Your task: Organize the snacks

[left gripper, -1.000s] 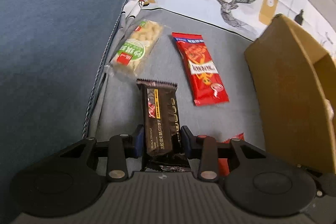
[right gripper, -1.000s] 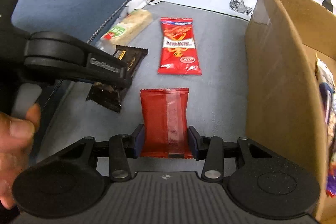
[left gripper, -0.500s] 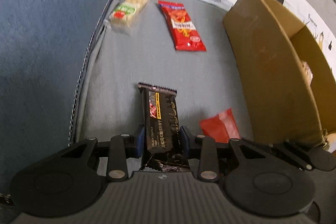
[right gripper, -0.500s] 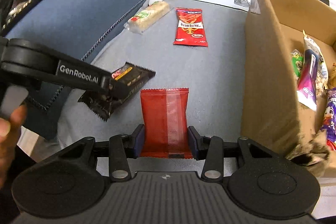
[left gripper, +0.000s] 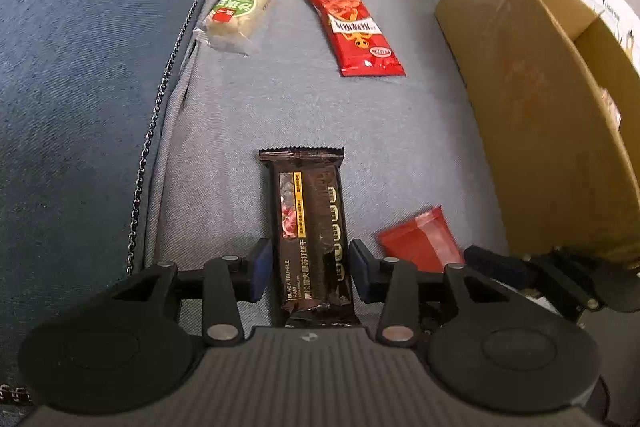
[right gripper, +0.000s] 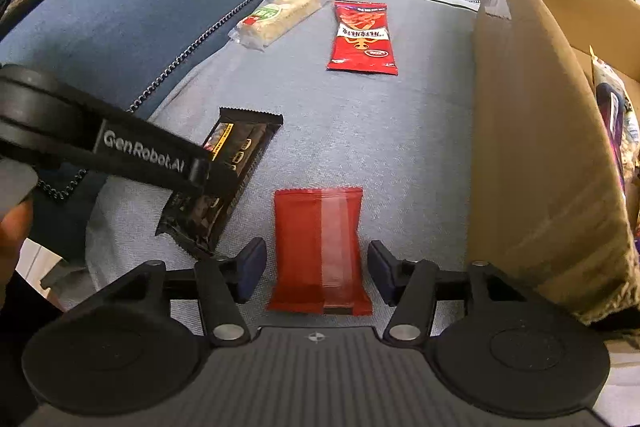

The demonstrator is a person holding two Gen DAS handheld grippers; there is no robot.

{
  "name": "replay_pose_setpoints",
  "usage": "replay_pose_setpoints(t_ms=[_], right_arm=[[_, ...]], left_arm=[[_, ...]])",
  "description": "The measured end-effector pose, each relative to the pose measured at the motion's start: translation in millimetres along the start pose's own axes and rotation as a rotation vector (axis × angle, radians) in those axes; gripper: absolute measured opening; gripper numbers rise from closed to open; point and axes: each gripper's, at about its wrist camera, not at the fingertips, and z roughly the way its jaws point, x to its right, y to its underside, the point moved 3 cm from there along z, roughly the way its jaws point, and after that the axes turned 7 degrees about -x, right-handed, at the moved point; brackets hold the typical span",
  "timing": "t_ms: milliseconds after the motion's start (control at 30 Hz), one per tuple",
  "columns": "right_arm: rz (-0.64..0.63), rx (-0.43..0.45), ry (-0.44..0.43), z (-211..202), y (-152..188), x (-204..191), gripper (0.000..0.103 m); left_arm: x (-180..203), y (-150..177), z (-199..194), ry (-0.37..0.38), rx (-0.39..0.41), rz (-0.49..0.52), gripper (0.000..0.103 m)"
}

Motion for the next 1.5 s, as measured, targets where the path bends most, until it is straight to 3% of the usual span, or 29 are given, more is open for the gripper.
replay_pose_setpoints(t_ms=[200, 533, 967, 1167, 1500], right_arm=[[-0.01, 0.008, 0.011, 3, 0, 2, 0.043], [-0.02, 0.058, 0.02, -5, 1, -3, 0.042], [-0.024, 0.039, 0.036, 5, 3, -2, 0.042], [-0.018, 0.043, 0.031, 3, 4, -1, 0.042], [-0.027, 0.113, 0.026, -10, 1, -4, 0.042]], left_arm=[[6, 2, 5, -0.033, -0.003, 0.045, 0.047], [10, 0, -4, -0.06, 0.034, 0.085, 0.042], [13, 3, 9, -0.077, -0.007, 0.117, 0.043], [11, 2, 5, -0.054, 0.011, 0.11, 0.043], [11, -8, -14, 0.028, 0.108, 0.05, 0.042]])
